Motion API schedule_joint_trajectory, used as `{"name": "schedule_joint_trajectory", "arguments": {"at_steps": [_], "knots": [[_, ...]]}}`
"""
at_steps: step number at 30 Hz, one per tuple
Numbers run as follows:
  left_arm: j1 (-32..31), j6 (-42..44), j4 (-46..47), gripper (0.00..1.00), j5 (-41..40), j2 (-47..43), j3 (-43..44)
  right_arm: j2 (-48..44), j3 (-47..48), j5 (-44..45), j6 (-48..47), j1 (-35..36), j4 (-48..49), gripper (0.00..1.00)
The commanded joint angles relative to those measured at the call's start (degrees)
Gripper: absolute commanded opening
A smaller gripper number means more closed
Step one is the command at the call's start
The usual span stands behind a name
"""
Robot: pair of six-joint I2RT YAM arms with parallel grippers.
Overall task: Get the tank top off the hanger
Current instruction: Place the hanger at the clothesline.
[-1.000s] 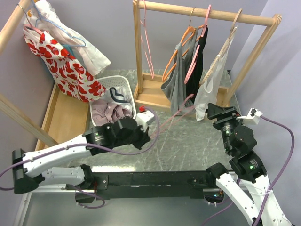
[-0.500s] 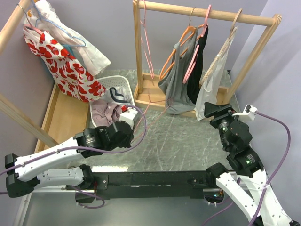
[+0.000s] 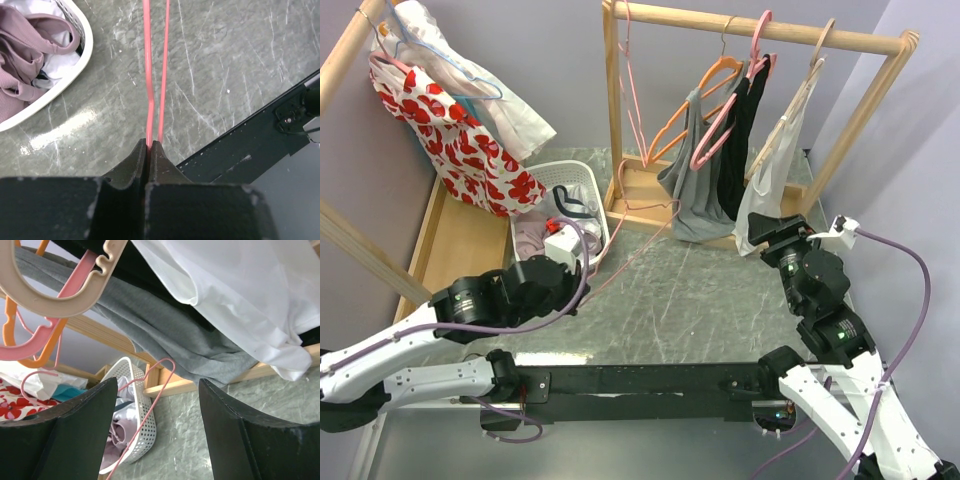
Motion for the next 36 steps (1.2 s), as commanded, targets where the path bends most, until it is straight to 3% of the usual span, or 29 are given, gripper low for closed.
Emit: {"name": "schedule_joint_trajectory", "arguments": {"at_steps": [1,10,17,21,28,36], "knots": [[-0.2,1.1,-1.9,0.01,1.7,0.0,2.8,1.1,0.6,-0.8,0.4,-0.3,3.3,0.74],[-0.1,0.1,-9.0,0.01,0.5,-1.4,5.3,1.6,-0.2,-1.0,0.7,-0.2,4.4,0.74],[-0.2,-0.5,-11.1,0.01,-8.2,0.2,9.1,2.7,0.4,-2.0,1.0,-0.3,4.5,0.74],[-0.2,-2.9,-10.0,0.01,-18.2,5.6,9.8,2.4,0.9,-1.3,0.7,-0.3,3.9,0.74],[-0.1,-1.8,-7.4,0.01,-29.0,19.4,17.0,0.9,0.6,-0.4,0.6,-0.3,2.9,0.74],[2.7,1.5,-2.5,0.01,-28.6,27.9,25.4,-0.8,0.1,0.6,0.1,-0.4,1.9,0.75]]}}
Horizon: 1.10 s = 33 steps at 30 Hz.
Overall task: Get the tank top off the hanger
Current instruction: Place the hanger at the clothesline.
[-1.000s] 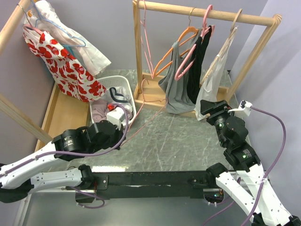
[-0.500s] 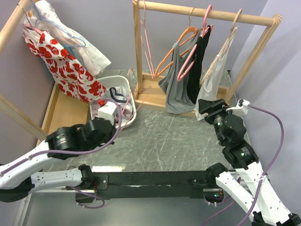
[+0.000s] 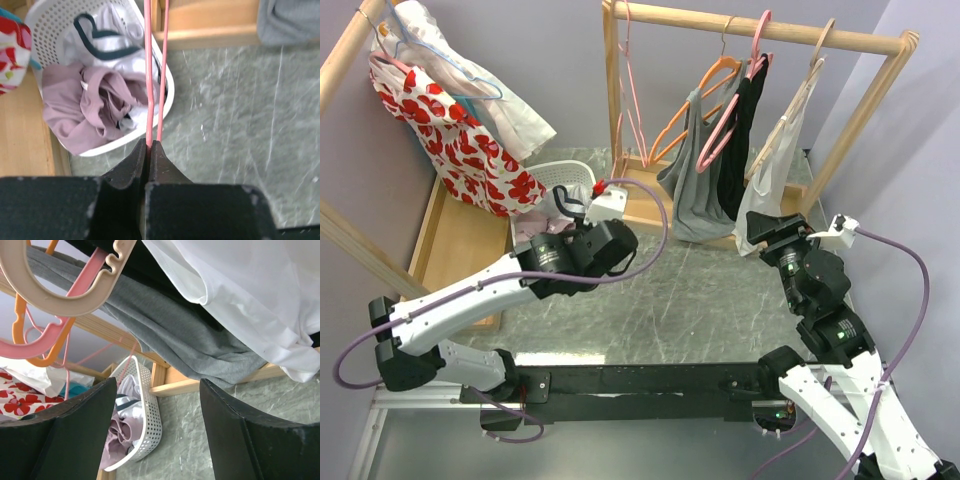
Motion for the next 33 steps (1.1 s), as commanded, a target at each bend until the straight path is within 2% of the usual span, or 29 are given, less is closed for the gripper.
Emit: {"name": "schedule_joint_trajectory", "arguments": {"at_steps": [1,5,15,25,29,33], "knots": [[1.7,1.4,4.9,0.01,-3.9,2.0,6.9,-1.2,0.3,2.3,-0.5,-0.4,0.1,0.75],[3.1,1.3,4.0,0.01,-6.8,5.2,11.4,-1.3,0.4,2.2,-0.5,-0.4,-0.2,0.75],[11.2,13.2,15.1,0.01,-1.7,8.8,16.8,-0.9,-0.3,1.8,-1.2,-0.8,0.9,0.76],[11.8,21.2,18.6,0.01,1.4,13.0,25.6,-0.2,-1.1,1.7,-2.0,-2.3,1.7,0.77],[11.5,20.6,19.0,0.01,1.1,11.4,23.2,0.1,-1.5,0.7,-2.0,-2.9,1.9,0.78],[10.4,23.5,22.3,0.01,0.1,10.1,21.9,1.0,-1.3,-0.7,-2.4,-3.6,2.5,0.78]]}}
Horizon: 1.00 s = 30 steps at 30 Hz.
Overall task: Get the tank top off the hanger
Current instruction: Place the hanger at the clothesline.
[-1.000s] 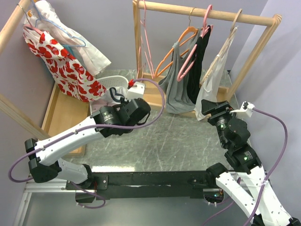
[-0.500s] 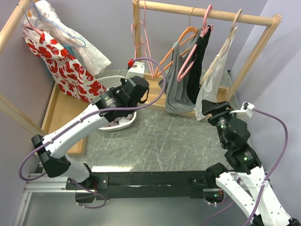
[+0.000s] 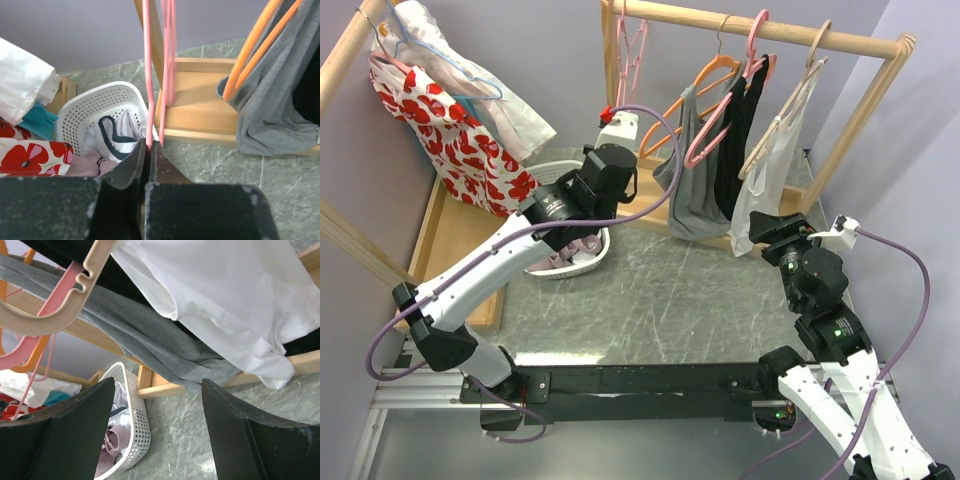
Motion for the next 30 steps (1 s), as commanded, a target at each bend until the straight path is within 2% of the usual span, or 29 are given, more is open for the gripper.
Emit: {"name": "schedule_joint_trajectory", "arguments": {"at_steps": [1,6,19,24,30], "knots": [[-1.0,4.6,5.4,0.01,-0.6,-2.5,0.8,1.5,-0.1,-1.3,-1.4,-1.1,2.6,0.78],[-0.7,6.4,5.3,0.01,-1.6,0.2,4.5,1.8,0.2,-2.2,-1.3,-1.6,3.1,0.78],[4.2,7.0,4.8,0.01,2.5,5.3,11.1,-0.7,-0.2,-1.5,-1.4,-2.2,1.2,0.79],[4.8,8.4,7.2,0.01,3.9,6.2,11.7,-0.9,-0.3,-1.7,-1.2,-2.3,1.1,0.79],[6.2,6.9,4.9,0.01,6.7,7.8,11.8,-1.6,-0.5,-1.6,-1.2,-2.3,0.5,0.79]]}}
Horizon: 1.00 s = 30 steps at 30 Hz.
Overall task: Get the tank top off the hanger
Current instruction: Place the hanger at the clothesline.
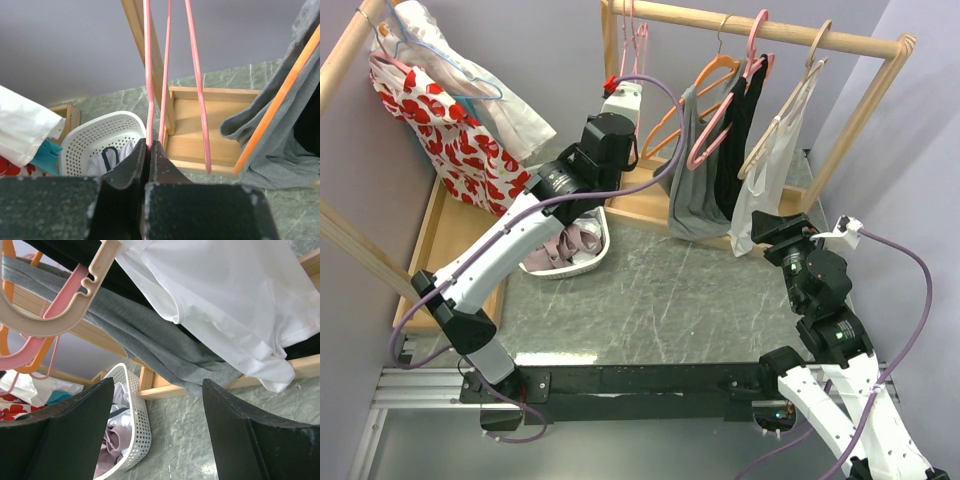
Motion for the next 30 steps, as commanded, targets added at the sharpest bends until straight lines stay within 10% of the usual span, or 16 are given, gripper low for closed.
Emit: {"name": "schedule_joint_trajectory", "arguments": {"at_steps": [1,30], "knots": [[1.1,-0.7,0.3,0.01,2.8,0.7,1.6,-1.1,-0.3,0.7,-0.5,-0.4,0.1,0.79],[0.9,-6.9,5.2,0.64,3.6,-12.6,-12.8,-0.9,0.2,0.6,-0.4,-0.5,-0.6,0.79]]}}
